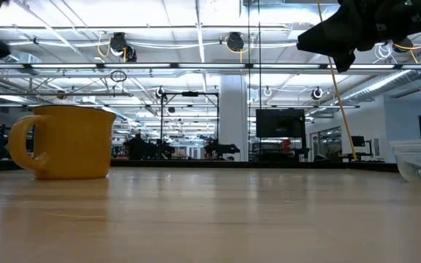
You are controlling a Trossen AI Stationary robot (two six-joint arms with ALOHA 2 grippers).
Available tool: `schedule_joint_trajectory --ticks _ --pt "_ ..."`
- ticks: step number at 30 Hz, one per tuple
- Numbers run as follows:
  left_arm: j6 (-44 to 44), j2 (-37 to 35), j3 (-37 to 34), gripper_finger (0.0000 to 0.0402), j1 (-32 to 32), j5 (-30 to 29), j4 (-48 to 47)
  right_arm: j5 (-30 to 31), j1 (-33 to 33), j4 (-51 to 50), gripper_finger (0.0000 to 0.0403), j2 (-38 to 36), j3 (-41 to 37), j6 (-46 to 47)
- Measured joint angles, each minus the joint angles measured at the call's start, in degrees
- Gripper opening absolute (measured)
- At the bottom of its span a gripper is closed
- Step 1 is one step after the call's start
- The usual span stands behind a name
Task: Pick and place Stevia / Truvia into bins
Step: Put the stevia packet into the left transparent container
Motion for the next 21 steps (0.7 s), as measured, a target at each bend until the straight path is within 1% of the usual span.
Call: schedule_joint_trajectory --ticks 4,8,11,14,17,21 --pt "-8.3 0.0 -3.3 0.0008 -1.8 2.9 1.3 0.0 0.0 1.2 0.0071 0.0 0.0 -0.2" --pt "-9.9 0.0 -3.7 0.0011 -2.7 5.1 4.8 0.0 0.0 1.3 0.0071 0.0 0.0 -0.2" --pt "-10.4 0.0 -3.7 0.0005 -2.8 7.6 8.1 0.0 0.0 1.3 0.0071 0.0 0.0 -0.2" --pt "-14.1 0.0 -3.7 0.0006 -2.8 7.9 9.6 0.0 0.0 1.3 0.0071 0.0 0.0 -0.2" --pt "-18.5 0.0 -3.7 0.0022 -2.8 7.7 9.1 0.0 0.0 1.3 0.0071 0.0 0.0 -0.2" --pt "-20.9 0.0 -4.8 0.0043 -2.8 7.7 8.9 0.0 0.0 1.3 0.0071 0.0 0.0 -0.2"
